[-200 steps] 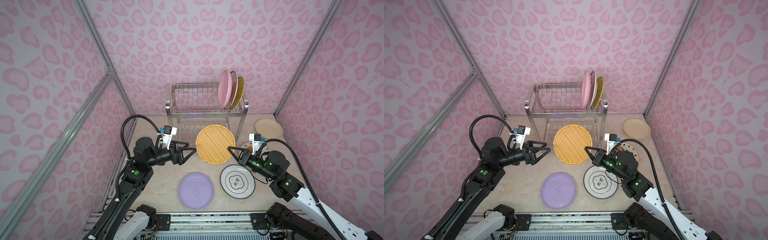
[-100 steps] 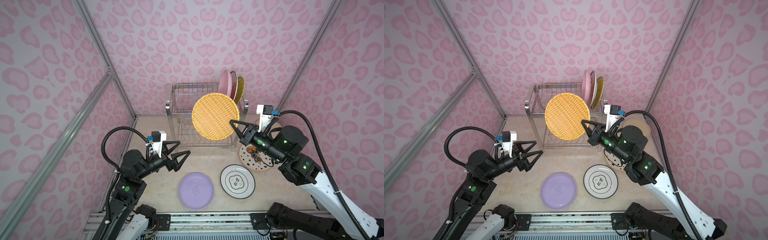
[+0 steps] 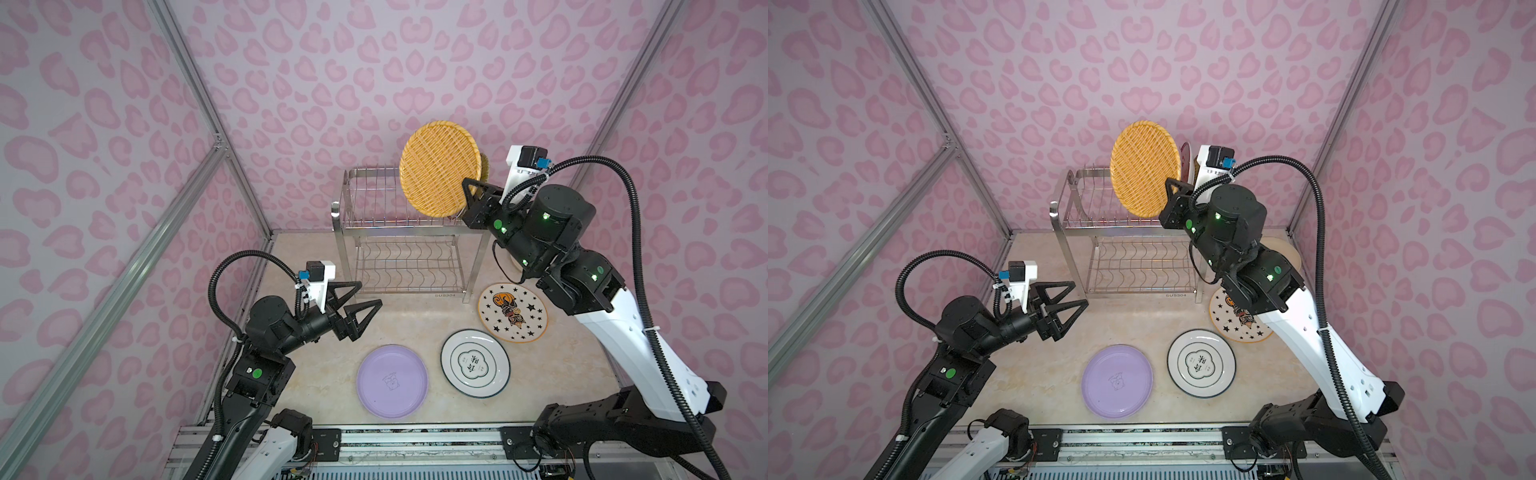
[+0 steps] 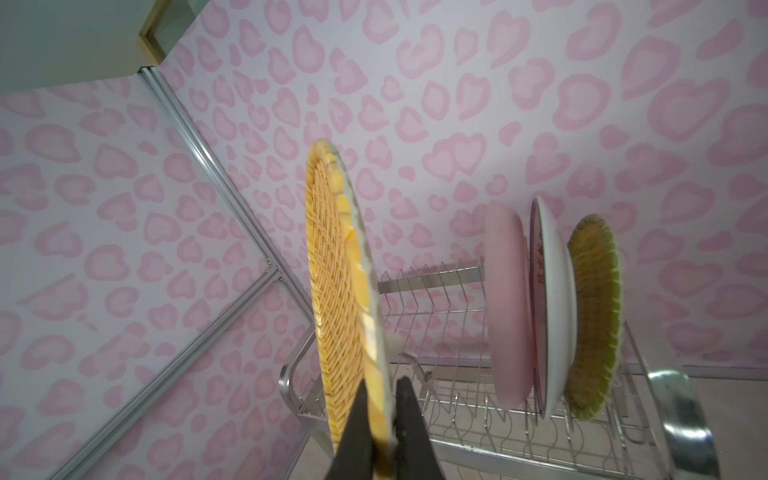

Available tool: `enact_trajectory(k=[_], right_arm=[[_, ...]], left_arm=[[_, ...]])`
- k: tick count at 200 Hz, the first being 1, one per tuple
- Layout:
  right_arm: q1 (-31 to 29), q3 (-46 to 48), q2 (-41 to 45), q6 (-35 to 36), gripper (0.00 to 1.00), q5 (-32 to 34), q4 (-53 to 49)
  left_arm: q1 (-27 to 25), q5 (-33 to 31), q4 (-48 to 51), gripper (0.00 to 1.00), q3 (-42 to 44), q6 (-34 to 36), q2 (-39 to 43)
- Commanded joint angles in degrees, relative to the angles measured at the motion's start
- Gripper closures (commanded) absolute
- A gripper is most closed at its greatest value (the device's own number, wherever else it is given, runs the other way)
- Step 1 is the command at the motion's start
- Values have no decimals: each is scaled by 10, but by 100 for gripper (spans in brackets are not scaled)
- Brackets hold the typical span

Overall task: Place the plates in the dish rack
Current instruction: 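Carry the bamboo plate up to the rack top with the right gripper while left retracts, then lower the bamboo plate into the top tier beside the pink plate with the right gripper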

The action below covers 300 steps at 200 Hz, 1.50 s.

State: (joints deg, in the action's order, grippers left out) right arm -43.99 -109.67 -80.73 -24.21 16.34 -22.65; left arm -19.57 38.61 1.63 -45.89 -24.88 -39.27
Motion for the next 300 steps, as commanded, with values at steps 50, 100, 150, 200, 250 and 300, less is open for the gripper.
enact_trajectory(k=[50,100,150,200,250,300], right_arm=[[-42,-143,-116,131,100,241,-41],[-75,-231,-203,220,100,357,-42],[-87,-279,-265,290,100,422,-23],[-78,-343,-325,302,100,441,-50],[-52,-381,-356,252,100,420,-109],[-31,-382,-372,206,100,383,-140]], left_arm=[[3,11,-16,2,-3,9,-4],[5,14,-16,3,-3,5,-8],[8,22,-16,2,-4,2,-12],[11,30,-18,2,-5,-1,-15],[15,35,-22,2,-5,-4,-16],[19,40,-26,2,-4,-8,-20]])
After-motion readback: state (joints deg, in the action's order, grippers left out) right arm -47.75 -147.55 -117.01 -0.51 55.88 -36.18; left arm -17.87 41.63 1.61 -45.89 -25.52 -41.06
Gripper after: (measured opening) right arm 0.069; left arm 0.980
